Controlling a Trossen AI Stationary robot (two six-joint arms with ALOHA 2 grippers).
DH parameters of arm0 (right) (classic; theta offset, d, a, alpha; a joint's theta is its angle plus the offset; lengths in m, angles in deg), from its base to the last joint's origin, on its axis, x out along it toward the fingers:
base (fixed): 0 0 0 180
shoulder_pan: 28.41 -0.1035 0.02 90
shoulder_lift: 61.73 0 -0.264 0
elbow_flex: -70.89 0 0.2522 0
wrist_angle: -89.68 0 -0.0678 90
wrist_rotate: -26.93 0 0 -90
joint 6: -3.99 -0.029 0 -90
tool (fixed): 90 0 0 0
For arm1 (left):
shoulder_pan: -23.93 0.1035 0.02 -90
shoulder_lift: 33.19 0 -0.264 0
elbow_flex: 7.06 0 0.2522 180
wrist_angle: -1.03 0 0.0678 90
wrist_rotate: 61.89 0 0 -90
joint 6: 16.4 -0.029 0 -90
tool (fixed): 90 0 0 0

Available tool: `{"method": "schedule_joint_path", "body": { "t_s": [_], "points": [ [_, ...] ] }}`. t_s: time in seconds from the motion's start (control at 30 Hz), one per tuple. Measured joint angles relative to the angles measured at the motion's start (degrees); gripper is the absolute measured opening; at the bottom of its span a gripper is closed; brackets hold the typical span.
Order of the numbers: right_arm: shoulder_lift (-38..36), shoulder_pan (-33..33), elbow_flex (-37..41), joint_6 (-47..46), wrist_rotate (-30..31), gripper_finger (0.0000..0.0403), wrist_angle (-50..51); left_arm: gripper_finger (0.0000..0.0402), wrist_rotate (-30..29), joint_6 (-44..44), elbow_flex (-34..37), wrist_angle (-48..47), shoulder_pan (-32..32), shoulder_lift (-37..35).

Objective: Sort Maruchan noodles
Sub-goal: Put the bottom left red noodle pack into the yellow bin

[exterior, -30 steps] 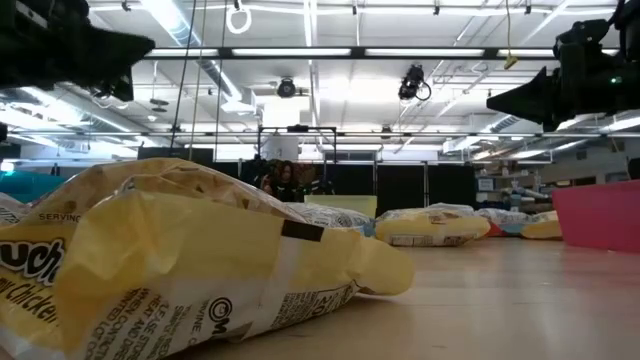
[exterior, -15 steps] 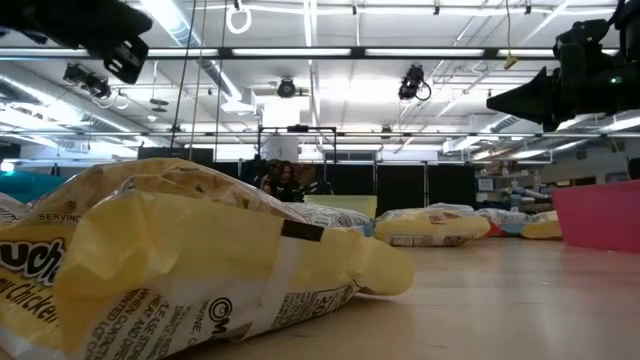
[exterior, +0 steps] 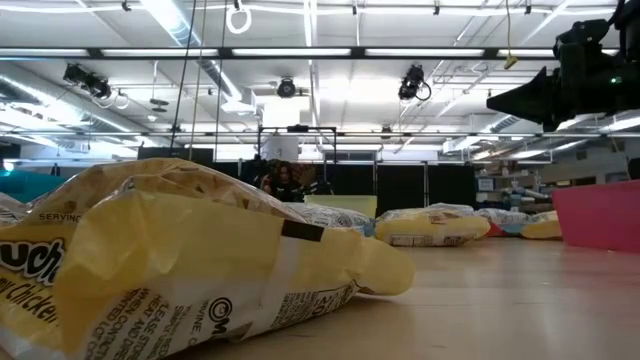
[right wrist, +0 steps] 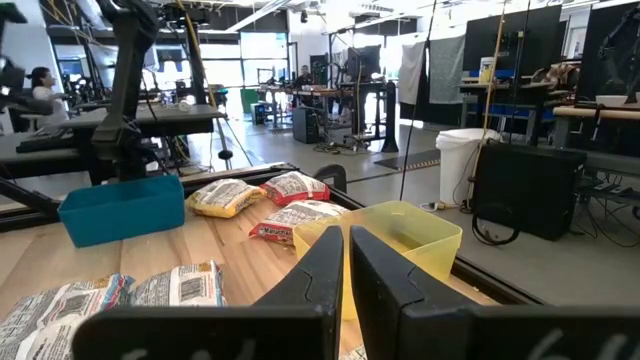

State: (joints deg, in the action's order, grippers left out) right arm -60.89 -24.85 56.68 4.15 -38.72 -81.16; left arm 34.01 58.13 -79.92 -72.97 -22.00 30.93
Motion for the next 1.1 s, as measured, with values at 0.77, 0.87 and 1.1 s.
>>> {"method": "schedule_joint_path", "body": {
  "t_s": [0.77,0.87,1.1],
  "points": [
    [-0.01,0.02,0.01,-0.01,-0.01,0.0029,0.0,0.02,11.87,20.78,-0.92,11.85,-12.48,27.28],
    [-0.01,0.01,0.02,-0.02,0.0,0.0029,-0.02,0.02,11.83,14.27,-0.92,9.77,-12.46,29.9],
    [-0.01,0.0,0.01,0.07,0.02,0.0029,-0.11,0.0199,12.53,4.0,-1.24,10.42,-12.8,34.95]
  ]
}}
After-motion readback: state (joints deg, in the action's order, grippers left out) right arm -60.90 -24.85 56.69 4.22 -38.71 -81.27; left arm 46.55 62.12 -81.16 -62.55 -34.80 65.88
